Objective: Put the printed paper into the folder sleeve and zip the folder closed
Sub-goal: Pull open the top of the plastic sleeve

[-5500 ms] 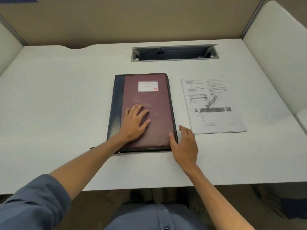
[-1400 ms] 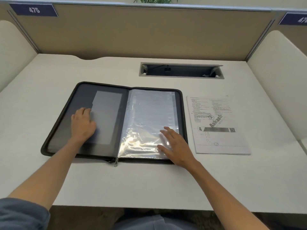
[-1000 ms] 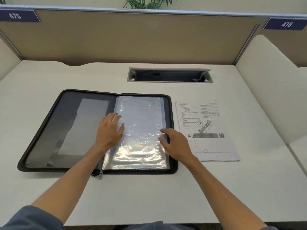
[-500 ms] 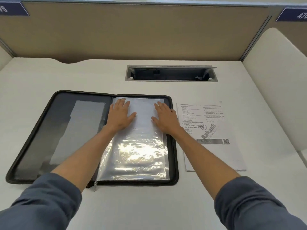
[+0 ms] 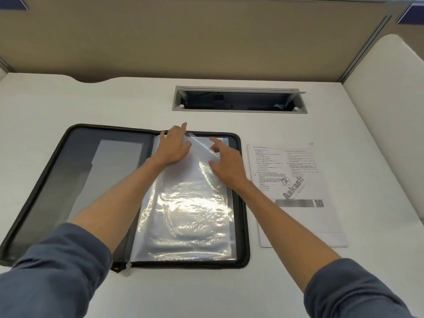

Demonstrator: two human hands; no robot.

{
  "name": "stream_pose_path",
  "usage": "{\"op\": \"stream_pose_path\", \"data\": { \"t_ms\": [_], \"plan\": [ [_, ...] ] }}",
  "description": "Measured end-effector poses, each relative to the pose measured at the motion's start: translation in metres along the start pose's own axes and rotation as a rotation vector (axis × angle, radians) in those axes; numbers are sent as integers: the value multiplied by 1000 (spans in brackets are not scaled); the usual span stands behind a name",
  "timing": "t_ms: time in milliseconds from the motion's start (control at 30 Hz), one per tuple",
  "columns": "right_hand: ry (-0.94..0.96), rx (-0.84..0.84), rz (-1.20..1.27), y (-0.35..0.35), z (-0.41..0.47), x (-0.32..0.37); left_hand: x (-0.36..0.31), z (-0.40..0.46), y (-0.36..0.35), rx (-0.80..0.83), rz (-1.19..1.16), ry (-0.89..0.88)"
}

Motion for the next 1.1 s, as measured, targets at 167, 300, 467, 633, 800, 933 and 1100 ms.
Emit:
{"op": "stream_pose_path", "data": {
  "t_ms": [167,300,467,633,800,933,1100],
  "plan": [
    [-127,23,345,-2,9,0,3,21,17,6,-334,27],
    [-375,48,534,0,28,-4,4,24,23,27,-386,-11],
    [-450,42,573,6,56,-2,4,28,27,5,-370,-35],
    [-384,75,449,9,69,-1,5,30,34,-97,-350,-37],
    [-270,100,316,9,82,11,3,26,34,-149,-323,-83],
    [-177,245,244,7,92,24,-4,19,36,-208,-161,-197],
    [-133,433,143,3,97,36,-7,11,43,-287,-62,-260]
  ]
}}
Point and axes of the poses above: each hand's wrist, its own z-axis towards the middle knuckle, its own y-axis out of the back of the hand, x = y × z, the point moved 5 cm from there along z, towards the middle knuckle, and after that the axes turned 8 degrees about -y, right-handed, at the moved point
